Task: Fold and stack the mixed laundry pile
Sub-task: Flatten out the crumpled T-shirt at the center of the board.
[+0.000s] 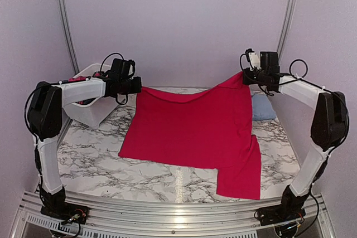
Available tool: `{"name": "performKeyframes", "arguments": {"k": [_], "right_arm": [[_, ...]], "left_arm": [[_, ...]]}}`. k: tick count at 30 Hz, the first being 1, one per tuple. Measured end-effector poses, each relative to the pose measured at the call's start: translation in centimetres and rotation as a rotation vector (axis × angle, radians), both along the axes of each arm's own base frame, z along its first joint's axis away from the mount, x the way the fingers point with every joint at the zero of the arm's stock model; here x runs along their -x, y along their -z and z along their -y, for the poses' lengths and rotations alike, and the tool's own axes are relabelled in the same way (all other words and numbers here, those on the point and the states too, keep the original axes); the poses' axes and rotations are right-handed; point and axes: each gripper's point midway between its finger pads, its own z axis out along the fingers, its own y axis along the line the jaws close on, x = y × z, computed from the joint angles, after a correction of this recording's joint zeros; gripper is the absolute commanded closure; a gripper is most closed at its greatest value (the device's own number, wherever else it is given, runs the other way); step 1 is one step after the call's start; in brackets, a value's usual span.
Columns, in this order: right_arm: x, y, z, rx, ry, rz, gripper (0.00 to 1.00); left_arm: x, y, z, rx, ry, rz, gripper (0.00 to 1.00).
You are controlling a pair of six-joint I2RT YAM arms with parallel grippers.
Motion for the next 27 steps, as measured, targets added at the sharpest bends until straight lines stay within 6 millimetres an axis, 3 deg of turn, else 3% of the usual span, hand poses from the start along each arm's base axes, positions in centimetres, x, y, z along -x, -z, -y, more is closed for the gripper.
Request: {"name": "performKeyframes", "arguments": {"k": [6,10,16,20,23,25,27], "right_arm": [[-0.2,0.2,-0.5,-0.031,-0.028,0.002,1.0],[2.8,2.5,-0.2,-0.059,-0.028,-0.052,1.0],[6.6,4.8,-0.2,-0.095,-0.04,-0.113,1.0],[7.2,5.5,-0.3,-0.113,-0.043,-0.139,1.0],[7.8,4.1,-0.3,-0.13,-0.04,-0.12,1.0],[8.7,1.7,-0.2,-0.145,-0.043,-0.076,1.0],[10.1,-2.3,-0.1,-0.166,-0.05,0.001,1.0]], "left_arm": [[-1.9,0.4,-0.4,0.029,0.008,0.005,1.0],[-1.8,1.1,-0.7,0.036,0.015,-0.005,1.0],[-0.1,5.3,-1.5,0.002,0.015,-0.097,1.0],[1.3,7.1,-1.8,-0.014,0.022,-0.147,1.0],[2.5,5.8,-2.3,-0.009,0.023,-0.138,1.0],[3.5,2.4,-2.6,0.012,0.026,-0.087,1.0],[4.5,-2.4,-2.6,0.044,0.037,-0.004,1.0]]}}
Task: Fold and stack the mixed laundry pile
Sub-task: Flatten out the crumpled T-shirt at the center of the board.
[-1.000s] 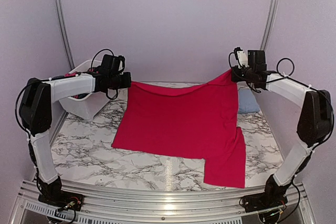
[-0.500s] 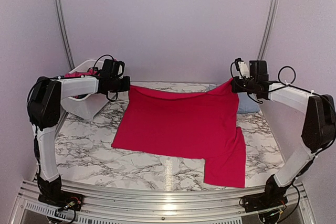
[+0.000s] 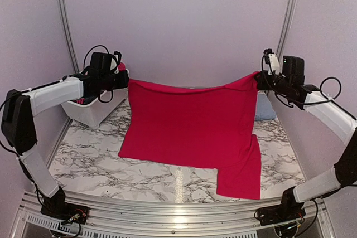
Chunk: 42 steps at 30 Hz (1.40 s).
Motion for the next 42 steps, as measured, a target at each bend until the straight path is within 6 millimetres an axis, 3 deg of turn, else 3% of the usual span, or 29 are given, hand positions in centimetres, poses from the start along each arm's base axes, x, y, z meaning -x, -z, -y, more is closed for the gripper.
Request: {"name": "performKeyframes", "arguments": {"k": [2,5,8,11,15,19,23,25,27,29,32,33,36,38,40,42], "right_arm": [[1.4,-4.9,0.0,-0.024,-0.007,0.097,1.0],[4.5,-14.2,0.3,-0.057,-0.019,0.283,1.0],[9.6,-22.8,0.6,-0.089,-0.042,0.484,1.0],[15.3,-28.1,0.9,-0.112,-0.067,0.624,1.0],[21.6,-32.2,1.2,-0.133,-0.109,0.733,1.0],[26.8,-35.6,1.5,-0.156,-0.145,0.81,1.0],[30.0,-38.3,1.9,-0.165,-0.156,0.866,1.0],[30.2,-38.9,2.0,-0.165,-0.152,0.875,1.0],[28.8,-38.8,2.1,-0.161,-0.135,0.857,1.0],[25.7,-37.7,2.0,-0.149,-0.109,0.804,1.0],[18.7,-34.0,1.5,-0.125,-0.073,0.667,1.0],[15.8,-32.1,1.3,-0.116,-0.061,0.61,1.0],[8.2,-24.3,0.5,-0.077,-0.036,0.422,1.0],[4.8,-18.2,0.1,-0.059,-0.03,0.292,1.0],[2.5,-11.6,-0.2,-0.042,-0.027,0.16,1.0],[1.5,-6.2,-0.3,-0.028,-0.022,0.06,1.0]], "left_arm": [[1.6,-6.3,0.1,0.038,0.019,0.118,1.0],[5.4,-15.7,0.9,0.1,0.063,0.301,1.0],[10.0,-22.3,1.5,0.151,0.106,0.436,1.0],[14.4,-26.6,1.9,0.191,0.151,0.533,1.0],[19.8,-30.7,2.1,0.239,0.213,0.629,1.0],[24.0,-33.4,2.1,0.288,0.28,0.69,1.0],[25.7,-35.8,1.8,0.309,0.295,0.726,1.0],[25.4,-37.0,1.6,0.303,0.267,0.735,1.0],[24.1,-38.2,1.2,0.279,0.198,0.746,1.0],[22.2,-38.3,1.0,0.247,0.139,0.736,1.0],[17.3,-36.2,0.7,0.2,0.056,0.675,1.0],[15.1,-35.0,-0.5,0.169,0.004,0.651,1.0],[9.7,-29.2,-1.1,0.077,-0.067,0.538,1.0],[7.4,-24.2,-1.1,0.026,-0.078,0.451,1.0],[5.6,-18.1,-1.0,-0.021,-0.079,0.346,1.0],[4.4,-11.9,-1.1,-0.062,-0.082,0.247,1.0]]}}
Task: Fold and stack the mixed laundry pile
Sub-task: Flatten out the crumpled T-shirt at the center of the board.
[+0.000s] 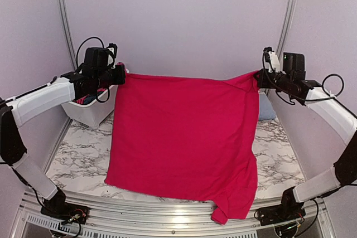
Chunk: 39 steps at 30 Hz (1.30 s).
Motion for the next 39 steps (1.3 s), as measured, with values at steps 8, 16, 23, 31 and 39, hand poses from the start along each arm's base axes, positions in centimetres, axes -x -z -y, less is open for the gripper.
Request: {"name": "performKeyframes", "arguments": {"k": [8,16,23,31,39], "right_arm": [[-3.4,13.8,-0.3,0.032,0.014,-0.224,1.0],[-8.9,16.8,-1.0,0.035,0.016,-0.241,1.0],[-12.8,15.7,-1.3,0.024,0.04,-0.221,0.47],[-14.0,12.6,-0.4,0.037,0.086,-0.198,0.33],[-6.5,9.7,-0.7,0.009,0.023,-0.211,0.53]], "left_arm": [[-2.0,16.5,0.4,-0.093,-0.013,-0.243,1.0],[-7.3,18.9,1.4,-0.056,-0.013,-0.233,1.0],[-12.2,17.4,2.7,-0.022,-0.018,-0.179,0.66],[-12.9,17.5,1.7,-0.022,-0.071,-0.197,0.27],[-7.8,11.1,1.9,-0.049,-0.003,-0.149,0.37]]}}
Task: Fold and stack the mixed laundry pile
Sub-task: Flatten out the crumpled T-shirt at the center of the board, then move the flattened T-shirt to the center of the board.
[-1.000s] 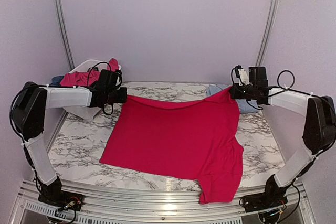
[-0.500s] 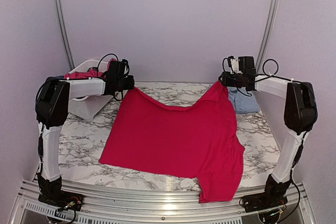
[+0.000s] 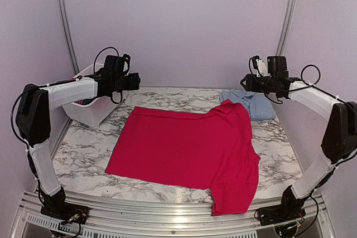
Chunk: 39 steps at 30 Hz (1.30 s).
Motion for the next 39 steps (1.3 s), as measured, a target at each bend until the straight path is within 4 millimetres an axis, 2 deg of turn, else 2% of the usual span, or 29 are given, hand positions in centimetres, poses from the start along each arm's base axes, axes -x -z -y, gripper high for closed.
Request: {"name": "performKeyframes", "arguments": {"k": [1,3,4,7,10,12,16,20,25,32,35,39], "right_arm": [[1.2,0.2,-0.2,-0.003,-0.009,-0.006,0.53],[3.6,1.3,-0.2,-0.006,-0.021,-0.037,0.56],[4.4,2.0,-0.3,-0.005,-0.025,-0.055,0.57],[6.7,5.0,-0.2,0.0,-0.028,-0.127,0.58],[8.2,8.2,0.0,0.007,-0.023,-0.208,0.58],[8.9,9.6,0.2,0.007,-0.019,-0.244,0.58],[8.9,11.4,0.3,0.009,-0.01,-0.283,0.57],[8.8,13.5,1.0,0.019,0.014,-0.328,0.55],[8.7,14.1,1.8,0.035,0.043,-0.337,0.55],[9.0,14.9,3.0,0.051,0.087,-0.353,0.55],[9.2,15.2,3.2,0.057,0.094,-0.361,0.58],[9.4,15.1,2.7,0.064,0.072,-0.357,0.63]], "left_arm": [[1.1,-0.2,0.2,0.008,0.024,-0.005,0.39],[3.5,0.9,0.8,0.006,0.071,-0.04,0.46],[4.2,2.0,1.1,0.002,0.088,-0.065,0.5],[6.1,7.2,2.1,-0.036,0.136,-0.177,0.57],[6.8,12.8,2.4,-0.076,0.152,-0.294,0.61],[6.8,15.9,2.3,-0.105,0.146,-0.351,0.63],[6.0,19.4,1.6,-0.176,0.101,-0.415,0.68],[5.1,19.5,0.1,-0.229,0.028,-0.413,0.73],[4.9,19.8,-2.4,-0.268,-0.056,-0.412,0.77],[6.5,19.7,-6.1,-0.301,-0.173,-0.427,0.78],[7.4,19.6,-7.2,-0.334,-0.204,-0.441,0.73],[8.7,19.3,-8.1,-0.369,-0.218,-0.464,0.5]]}}
